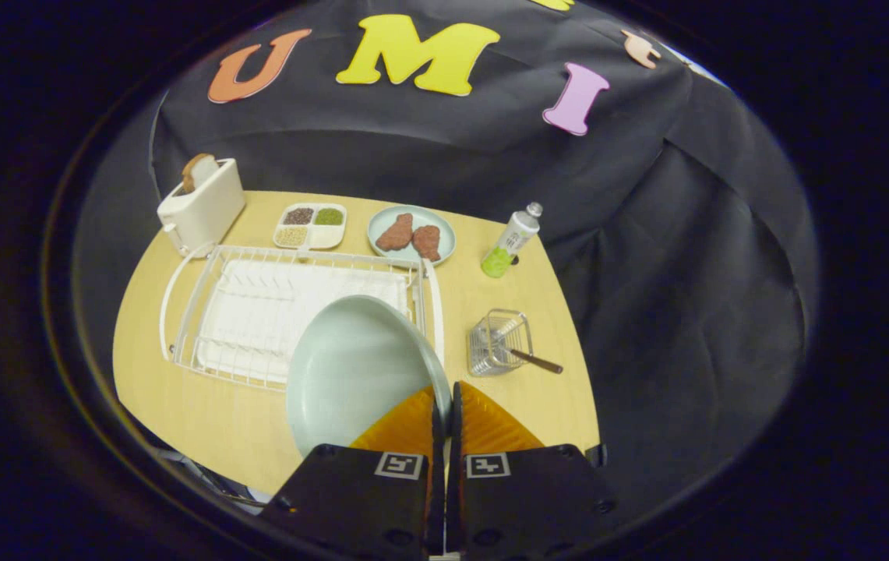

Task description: Take the plate from the dish rack, then take the spoon from the basket and place it into the plate.

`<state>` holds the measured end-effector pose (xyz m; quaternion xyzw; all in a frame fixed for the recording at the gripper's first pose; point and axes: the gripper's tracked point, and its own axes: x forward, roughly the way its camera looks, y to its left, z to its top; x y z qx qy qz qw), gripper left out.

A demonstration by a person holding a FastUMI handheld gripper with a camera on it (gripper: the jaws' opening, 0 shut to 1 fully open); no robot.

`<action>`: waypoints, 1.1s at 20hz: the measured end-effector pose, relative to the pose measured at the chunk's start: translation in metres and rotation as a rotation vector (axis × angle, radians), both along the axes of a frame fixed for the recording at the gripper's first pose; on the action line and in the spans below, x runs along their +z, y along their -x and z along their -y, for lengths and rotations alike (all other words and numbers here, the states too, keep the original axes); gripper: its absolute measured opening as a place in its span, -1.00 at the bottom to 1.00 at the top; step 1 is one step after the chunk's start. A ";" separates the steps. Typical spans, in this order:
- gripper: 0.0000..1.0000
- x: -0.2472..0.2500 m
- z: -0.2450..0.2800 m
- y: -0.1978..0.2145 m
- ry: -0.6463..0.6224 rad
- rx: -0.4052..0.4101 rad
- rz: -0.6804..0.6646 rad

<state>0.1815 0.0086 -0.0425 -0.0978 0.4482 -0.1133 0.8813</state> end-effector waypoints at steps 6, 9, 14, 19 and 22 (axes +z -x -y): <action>-0.87 -0.080 0.020 0.045 -0.152 0.048 -0.078; -0.87 -0.117 0.013 0.057 -0.268 0.091 -0.108; -0.87 -0.170 0.022 0.053 -0.425 0.060 -0.098; -0.86 -0.195 0.027 0.042 -0.481 0.090 -0.071; -0.85 -0.210 0.035 0.041 -0.518 0.086 -0.055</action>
